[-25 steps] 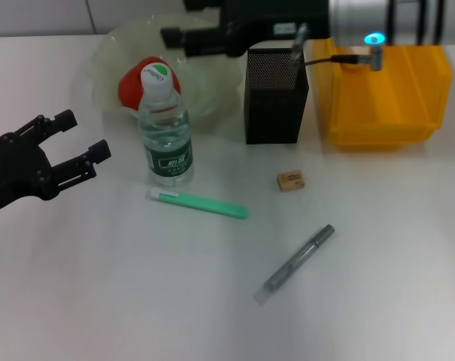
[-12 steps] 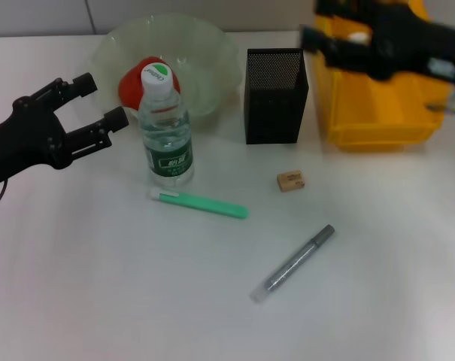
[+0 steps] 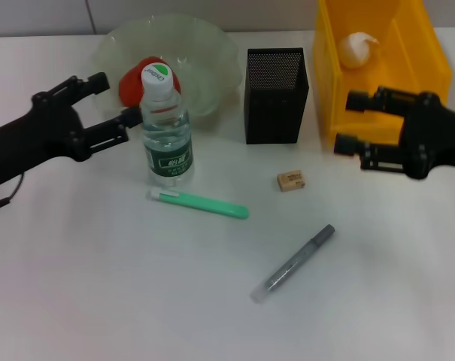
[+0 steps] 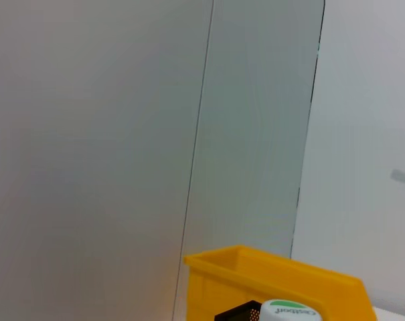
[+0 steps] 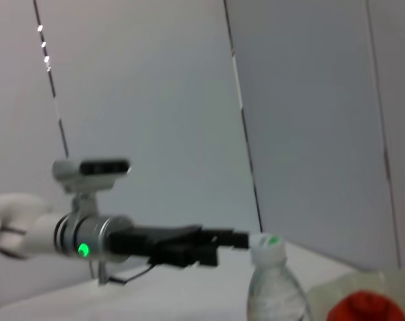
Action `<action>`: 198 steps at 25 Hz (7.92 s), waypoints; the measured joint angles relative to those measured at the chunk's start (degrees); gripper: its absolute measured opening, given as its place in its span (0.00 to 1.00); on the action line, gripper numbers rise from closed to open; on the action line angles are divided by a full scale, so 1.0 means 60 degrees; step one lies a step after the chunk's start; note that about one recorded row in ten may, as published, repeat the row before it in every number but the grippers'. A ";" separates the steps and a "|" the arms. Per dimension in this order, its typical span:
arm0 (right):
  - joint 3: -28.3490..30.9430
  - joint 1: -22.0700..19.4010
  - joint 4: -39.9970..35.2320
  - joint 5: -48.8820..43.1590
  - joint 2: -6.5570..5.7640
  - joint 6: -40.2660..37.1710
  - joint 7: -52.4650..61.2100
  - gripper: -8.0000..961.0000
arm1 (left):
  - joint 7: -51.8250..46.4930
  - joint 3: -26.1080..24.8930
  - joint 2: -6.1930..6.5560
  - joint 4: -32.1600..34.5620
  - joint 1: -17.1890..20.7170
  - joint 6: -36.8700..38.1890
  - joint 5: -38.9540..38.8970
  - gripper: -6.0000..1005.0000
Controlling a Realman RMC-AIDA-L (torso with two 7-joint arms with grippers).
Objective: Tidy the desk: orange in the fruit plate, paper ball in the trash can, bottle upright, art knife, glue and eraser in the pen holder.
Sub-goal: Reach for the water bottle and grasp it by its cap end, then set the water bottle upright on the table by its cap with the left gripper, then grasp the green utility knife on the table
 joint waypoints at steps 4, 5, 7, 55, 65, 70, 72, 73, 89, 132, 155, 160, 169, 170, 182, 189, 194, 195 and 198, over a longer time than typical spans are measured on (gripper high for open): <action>0.0095 -0.0163 0.0144 -0.0364 -0.0001 0.0016 -0.0363 0.79 | 0.0180 0.0147 -0.0184 -0.0055 -0.0248 -0.0543 0.0000 0.86; 0.0095 -0.0163 0.0144 -0.0364 -0.0001 0.0016 -0.0363 0.79 | 0.0180 0.0147 -0.0184 -0.0055 -0.0248 -0.0543 0.0000 0.86; 0.0418 -0.0212 0.0384 -0.0374 0.0003 -0.0007 -0.0686 0.79 | 0.0217 0.0155 -0.0201 -0.0081 -0.0349 -0.0667 -0.0028 0.86; 0.0482 -0.0131 0.0861 -0.0626 -0.0043 0.0672 -0.1246 0.78 | 0.0882 0.0438 -0.0278 -0.0756 -0.1087 -0.1702 -0.0141 0.48; 0.0418 -0.0090 0.0928 -0.0646 -0.0070 0.0779 -0.1265 0.78 | 0.0841 0.0424 -0.0212 -0.0680 -0.0871 -0.1187 -0.0557 0.46; 0.0462 -0.0051 0.0944 -0.0833 -0.0070 0.0855 -0.1273 0.78 | 0.0749 0.0398 -0.0183 -0.0417 -0.0635 -0.0882 -0.0807 0.45; 0.0421 -0.0040 0.0945 -0.0851 -0.0070 0.0912 -0.1272 0.78 | 0.0632 0.0397 -0.0178 -0.0231 -0.0549 -0.0822 -0.0854 0.45; 0.0421 -0.0040 0.0945 -0.0851 -0.0070 0.0912 -0.1272 0.78 | 0.0632 0.0397 -0.0178 -0.0231 -0.0549 -0.0822 -0.0854 0.44; 0.0403 0.0070 0.0953 -0.0861 -0.0039 0.1056 -0.1272 0.78 | 0.0600 0.0199 -0.0180 0.0265 -0.0183 -0.1576 -0.1348 0.44; 0.0389 0.0098 0.0971 -0.0960 0.0004 0.1188 -0.1211 0.78 | 0.1197 0.0200 -0.0262 -0.0455 -0.0242 -0.2017 -0.1491 0.54; 0.0477 0.0119 0.0971 -0.0978 -0.0025 0.1084 -0.1235 0.78 | -0.1351 0.1002 0.0088 0.0885 0.0058 0.2025 -0.2881 0.78; 0.0430 0.0169 0.0971 -0.0978 -0.0055 0.1044 -0.1186 0.78 | -0.1497 0.2229 0.0297 0.0778 0.0307 0.2055 -0.2768 0.78; 0.0420 0.0170 0.0971 -0.0978 -0.0153 0.0931 -0.1012 0.78 | -0.1393 0.3421 0.0187 0.0759 0.0608 0.1379 -0.2160 0.78; 0.0419 0.0163 0.0971 -0.0978 -0.0157 0.0930 -0.1010 0.78 | -0.1392 0.3422 0.0157 0.0747 0.0606 0.1277 -0.1987 0.78; 0.0403 0.0196 0.1436 -0.1032 -0.0225 0.1015 -0.1103 0.78 | -0.0442 0.3458 0.0090 -0.0063 0.0595 0.0089 -0.1275 0.78; 0.0415 0.0263 0.1442 -0.1074 -0.0231 0.1024 -0.1072 0.78 | -0.0422 0.3554 0.0089 -0.0083 0.0511 0.0029 -0.1266 0.78; 0.0437 0.0389 0.1438 -0.1113 -0.0234 0.1037 -0.1055 0.78 | -0.0422 0.3561 0.0103 -0.0081 0.0511 0.0003 -0.1244 0.78; 0.0428 0.0443 0.1434 -0.1113 -0.0242 0.1031 -0.1036 0.78 | -0.0421 0.3571 0.0107 -0.0075 0.0511 -0.0012 -0.1209 0.78; 0.0401 0.0555 0.1467 -0.1119 -0.0283 0.1025 -0.0982 0.78 | -0.0423 0.3581 0.0102 -0.0021 0.0502 -0.0053 -0.1072 0.78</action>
